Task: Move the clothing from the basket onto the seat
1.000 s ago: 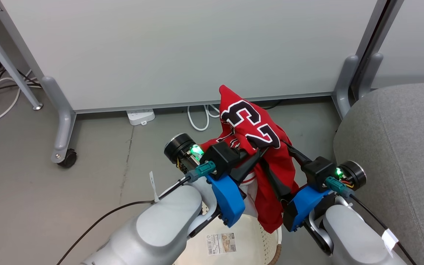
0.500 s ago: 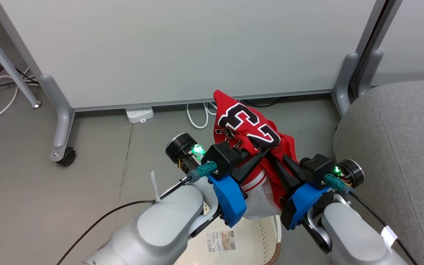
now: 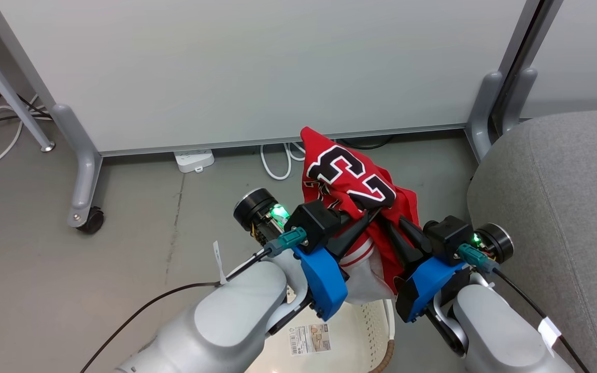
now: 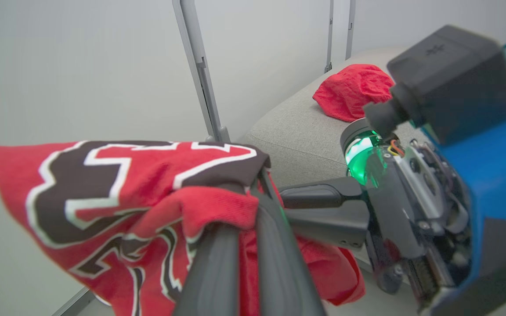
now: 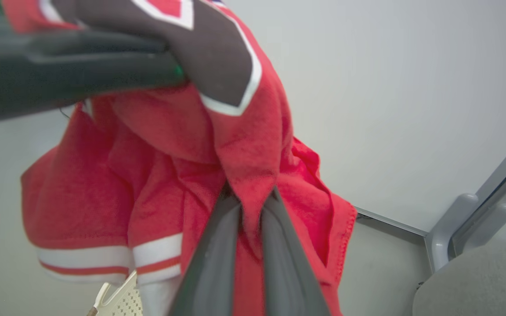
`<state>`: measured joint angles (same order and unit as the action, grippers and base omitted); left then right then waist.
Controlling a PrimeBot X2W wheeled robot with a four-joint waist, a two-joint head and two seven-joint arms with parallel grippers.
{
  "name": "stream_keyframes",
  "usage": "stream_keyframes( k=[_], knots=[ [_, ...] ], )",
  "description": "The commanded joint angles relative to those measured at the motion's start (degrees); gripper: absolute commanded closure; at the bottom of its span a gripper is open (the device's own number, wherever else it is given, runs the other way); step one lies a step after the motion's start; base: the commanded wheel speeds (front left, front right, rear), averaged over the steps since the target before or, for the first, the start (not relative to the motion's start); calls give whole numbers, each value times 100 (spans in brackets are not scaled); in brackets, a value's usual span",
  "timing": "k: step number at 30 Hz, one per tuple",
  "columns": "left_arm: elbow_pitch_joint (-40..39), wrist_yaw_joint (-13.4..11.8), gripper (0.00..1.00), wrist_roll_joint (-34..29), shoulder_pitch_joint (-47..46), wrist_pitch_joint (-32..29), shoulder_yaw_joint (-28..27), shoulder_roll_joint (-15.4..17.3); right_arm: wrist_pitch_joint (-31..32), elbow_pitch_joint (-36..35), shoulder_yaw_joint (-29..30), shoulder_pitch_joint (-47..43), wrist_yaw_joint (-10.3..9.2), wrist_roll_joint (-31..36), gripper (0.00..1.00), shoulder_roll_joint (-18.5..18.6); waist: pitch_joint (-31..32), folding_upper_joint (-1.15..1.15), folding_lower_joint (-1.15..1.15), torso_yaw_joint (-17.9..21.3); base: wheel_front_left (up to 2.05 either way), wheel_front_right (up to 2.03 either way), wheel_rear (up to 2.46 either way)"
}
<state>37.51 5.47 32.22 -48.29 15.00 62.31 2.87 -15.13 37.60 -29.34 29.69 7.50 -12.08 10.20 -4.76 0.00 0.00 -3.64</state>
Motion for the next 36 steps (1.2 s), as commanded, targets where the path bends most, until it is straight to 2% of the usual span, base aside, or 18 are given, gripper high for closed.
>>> stream_keyframes(
  k=[1,3,4,5,20,36],
  knots=[
    [15,-17,100,18,-55,27,14,5,-2,-40,4,70,-2,-10,100,10,-5,0,0,2,0,0,0],
    [49,-22,100,34,-47,23,29,7,-2,-44,12,58,-2,-18,100,13,-11,0,0,6,0,0,0],
    [51,-36,64,50,-43,23,23,7,-2,-43,18,53,-2,-24,100,15,-14,0,0,7,0,0,0],
    [59,-39,0,64,-40,23,24,7,-3,-44,27,50,-2,-26,100,15,-17,0,0,8,0,0,0],
    [56,-153,0,85,53,23,136,7,-3,-220,795,-156,-2,-54,100,-67,-77,0,0,126,0,0,0],
    [41,-262,0,-124,-129,22,123,57,-3,-803,1780,-204,-2,44,100,75,-535,0,0,744,0,0,0]
  ],
)
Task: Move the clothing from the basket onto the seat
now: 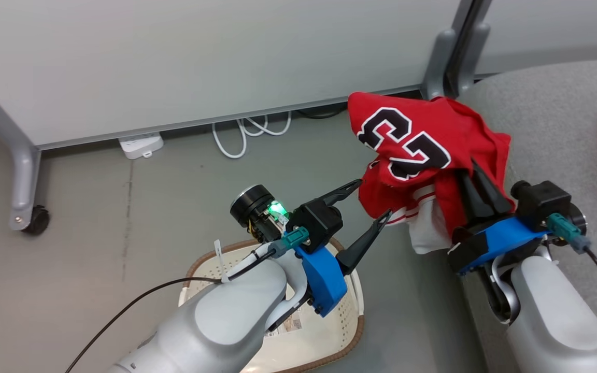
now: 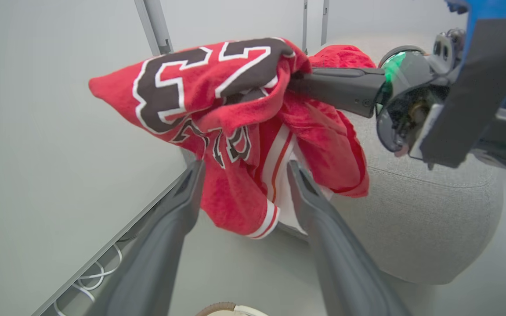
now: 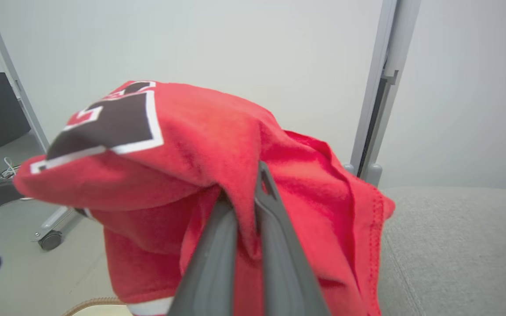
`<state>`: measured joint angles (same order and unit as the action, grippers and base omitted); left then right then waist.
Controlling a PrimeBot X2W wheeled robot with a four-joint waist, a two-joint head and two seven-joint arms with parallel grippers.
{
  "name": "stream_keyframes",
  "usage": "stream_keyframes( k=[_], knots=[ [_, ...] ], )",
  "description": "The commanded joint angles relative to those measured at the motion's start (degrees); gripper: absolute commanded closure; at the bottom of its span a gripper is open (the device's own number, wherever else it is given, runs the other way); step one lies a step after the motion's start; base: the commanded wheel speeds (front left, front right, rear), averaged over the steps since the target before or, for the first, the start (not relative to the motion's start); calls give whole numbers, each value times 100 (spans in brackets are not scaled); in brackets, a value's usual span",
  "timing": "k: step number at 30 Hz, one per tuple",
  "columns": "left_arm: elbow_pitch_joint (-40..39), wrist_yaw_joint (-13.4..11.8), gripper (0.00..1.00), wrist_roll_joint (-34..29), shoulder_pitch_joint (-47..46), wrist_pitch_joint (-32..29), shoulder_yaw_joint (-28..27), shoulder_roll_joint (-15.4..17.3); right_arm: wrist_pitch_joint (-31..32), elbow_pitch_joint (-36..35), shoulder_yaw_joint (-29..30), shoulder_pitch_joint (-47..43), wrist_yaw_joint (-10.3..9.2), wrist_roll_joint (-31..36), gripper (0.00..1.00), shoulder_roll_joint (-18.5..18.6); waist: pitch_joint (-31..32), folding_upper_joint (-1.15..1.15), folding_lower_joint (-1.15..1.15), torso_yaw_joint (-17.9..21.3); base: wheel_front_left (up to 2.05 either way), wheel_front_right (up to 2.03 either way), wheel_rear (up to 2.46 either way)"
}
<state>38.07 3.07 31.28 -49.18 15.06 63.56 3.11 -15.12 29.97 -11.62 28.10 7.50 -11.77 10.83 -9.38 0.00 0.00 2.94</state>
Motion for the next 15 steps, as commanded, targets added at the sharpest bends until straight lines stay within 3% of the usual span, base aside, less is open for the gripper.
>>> stream_keyframes(
  k=[1,15],
  knots=[
    [-35,-28,0,-35,-54,17,-10,33,-4,-83,60,-50,-2,14,100,31,-110,0,0,137,0,0,0],
    [-179,-68,0,-246,-255,17,12,63,-4,-698,830,-269,-2,32,100,126,-607,0,0,972,0,0,0]
  ],
)
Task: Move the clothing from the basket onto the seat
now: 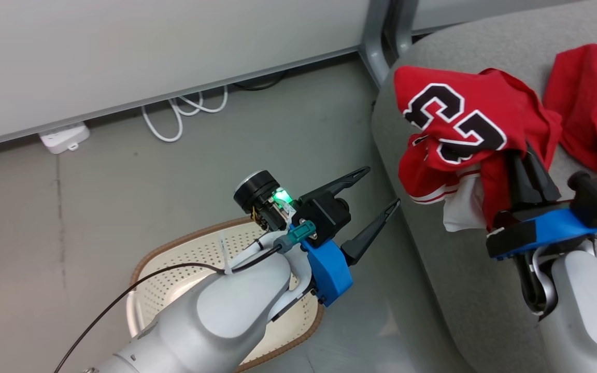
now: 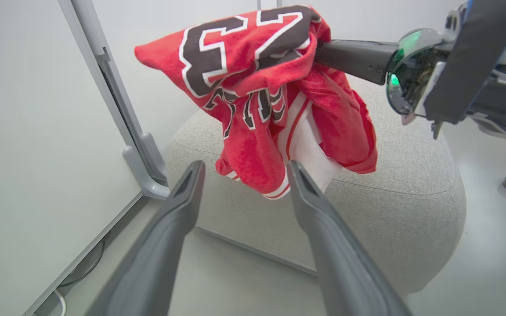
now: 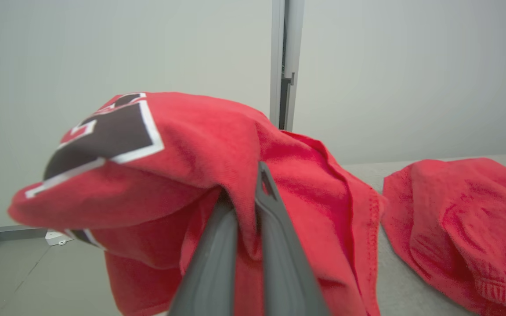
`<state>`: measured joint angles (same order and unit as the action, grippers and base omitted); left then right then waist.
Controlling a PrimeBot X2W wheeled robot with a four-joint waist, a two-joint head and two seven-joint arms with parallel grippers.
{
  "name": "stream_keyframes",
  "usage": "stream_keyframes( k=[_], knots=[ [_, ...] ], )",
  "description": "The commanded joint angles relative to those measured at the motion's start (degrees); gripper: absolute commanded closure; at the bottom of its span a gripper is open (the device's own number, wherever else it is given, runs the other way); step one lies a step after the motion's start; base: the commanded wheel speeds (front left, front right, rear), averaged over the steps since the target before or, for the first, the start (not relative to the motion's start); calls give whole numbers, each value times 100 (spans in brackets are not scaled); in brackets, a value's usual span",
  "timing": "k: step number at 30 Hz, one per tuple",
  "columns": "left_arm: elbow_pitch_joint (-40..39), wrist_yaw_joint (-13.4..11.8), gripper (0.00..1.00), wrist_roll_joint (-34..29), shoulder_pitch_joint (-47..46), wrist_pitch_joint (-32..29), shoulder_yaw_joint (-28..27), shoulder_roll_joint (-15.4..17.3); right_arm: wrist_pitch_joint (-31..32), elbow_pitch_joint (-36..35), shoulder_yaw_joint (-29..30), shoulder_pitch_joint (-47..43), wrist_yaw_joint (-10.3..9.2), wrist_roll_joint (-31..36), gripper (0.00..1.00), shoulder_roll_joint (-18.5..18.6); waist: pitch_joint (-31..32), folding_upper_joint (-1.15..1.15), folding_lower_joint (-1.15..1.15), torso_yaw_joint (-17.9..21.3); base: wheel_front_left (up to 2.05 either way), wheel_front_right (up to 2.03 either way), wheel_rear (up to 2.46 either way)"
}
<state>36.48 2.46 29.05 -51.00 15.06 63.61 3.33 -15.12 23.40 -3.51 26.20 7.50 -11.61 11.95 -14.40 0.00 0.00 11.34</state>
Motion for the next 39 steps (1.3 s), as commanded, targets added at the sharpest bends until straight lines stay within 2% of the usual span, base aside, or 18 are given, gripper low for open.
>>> stream_keyframes(
  k=[1,9,16,28,35,39],
  knots=[
    [-17,3,0,-33,-83,18,16,39,-4,-74,82,-106,-2,10,100,11,-134,0,0,184,0,0,0],
    [36,22,0,-93,-209,15,85,20,-5,-365,574,-358,-2,-31,100,-101,-390,0,0,566,0,0,0],
    [79,67,0,-95,-294,7,176,7,-4,-527,902,-586,-2,-39,100,-208,-529,0,0,747,0,0,0],
    [135,70,0,-51,-351,10,267,-17,-4,-626,1050,-707,-2,-1,100,-318,-619,0,0,903,0,0,0],
    [93,16,0,-59,-470,10,252,-20,-5,-866,1024,-268,-2,-11,100,-146,-797,0,0,914,0,0,0],
    [29,-25,0,-107,-644,-24,253,-10,-4,-1145,1338,246,-2,-99,100,117,-1131,0,0,853,0,0,0]
  ],
)
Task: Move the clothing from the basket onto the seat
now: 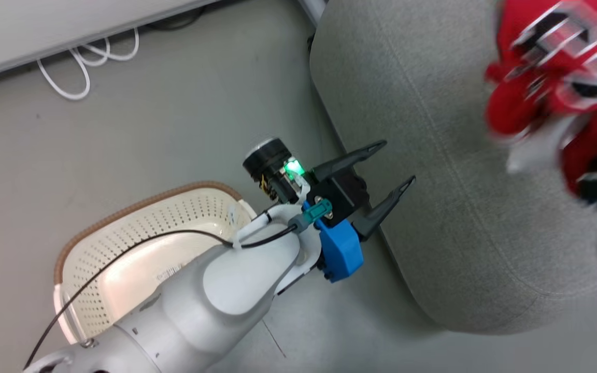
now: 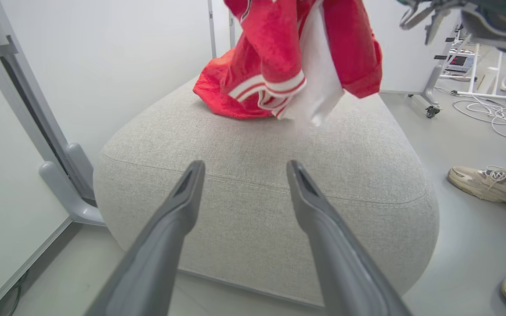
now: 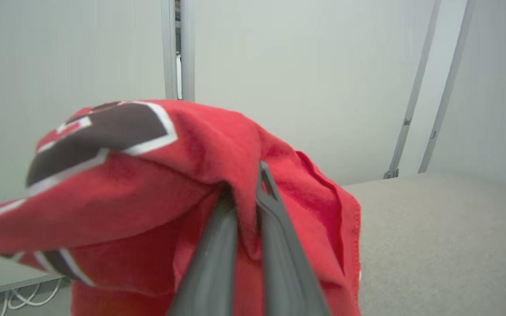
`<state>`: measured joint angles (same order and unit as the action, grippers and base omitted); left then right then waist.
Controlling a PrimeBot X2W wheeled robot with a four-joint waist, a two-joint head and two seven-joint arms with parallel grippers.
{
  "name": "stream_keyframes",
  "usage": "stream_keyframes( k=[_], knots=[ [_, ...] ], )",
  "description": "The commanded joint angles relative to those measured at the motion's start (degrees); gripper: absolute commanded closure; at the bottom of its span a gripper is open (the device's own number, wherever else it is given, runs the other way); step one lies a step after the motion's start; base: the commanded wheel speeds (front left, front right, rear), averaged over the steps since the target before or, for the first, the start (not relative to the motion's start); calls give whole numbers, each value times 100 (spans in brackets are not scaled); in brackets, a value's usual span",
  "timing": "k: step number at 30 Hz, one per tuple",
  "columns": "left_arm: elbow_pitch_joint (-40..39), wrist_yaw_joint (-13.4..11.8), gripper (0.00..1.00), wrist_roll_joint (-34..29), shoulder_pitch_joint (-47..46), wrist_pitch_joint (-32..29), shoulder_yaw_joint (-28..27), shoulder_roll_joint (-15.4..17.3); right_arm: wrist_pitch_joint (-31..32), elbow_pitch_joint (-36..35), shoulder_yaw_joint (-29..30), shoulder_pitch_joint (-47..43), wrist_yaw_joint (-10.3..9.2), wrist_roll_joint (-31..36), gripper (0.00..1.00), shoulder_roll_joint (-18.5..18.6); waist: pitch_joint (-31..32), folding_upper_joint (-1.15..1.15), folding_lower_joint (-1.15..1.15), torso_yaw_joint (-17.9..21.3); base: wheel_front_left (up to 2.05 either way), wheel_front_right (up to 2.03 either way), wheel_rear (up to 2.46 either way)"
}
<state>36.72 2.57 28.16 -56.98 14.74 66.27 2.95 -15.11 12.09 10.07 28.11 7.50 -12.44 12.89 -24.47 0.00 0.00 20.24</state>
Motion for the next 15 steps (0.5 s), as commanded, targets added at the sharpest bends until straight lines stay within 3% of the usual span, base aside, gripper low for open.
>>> stream_keyframes(
  k=[1,9,15],
  knots=[
    [-14,-49,0,-34,-97,4,-25,32,-6,-70,99,190,-2,-77,100,82,-224,0,0,-58,0,0,0],
    [-181,-130,0,-132,-596,-183,-92,190,-4,-271,1064,1476,-2,-288,100,1009,-1261,0,0,-147,0,0,0],
    [-415,-253,0,-329,-1042,-404,-99,421,-4,187,1614,2325,-2,-431,100,1675,-2049,0,0,-119,0,0,0]
  ],
)
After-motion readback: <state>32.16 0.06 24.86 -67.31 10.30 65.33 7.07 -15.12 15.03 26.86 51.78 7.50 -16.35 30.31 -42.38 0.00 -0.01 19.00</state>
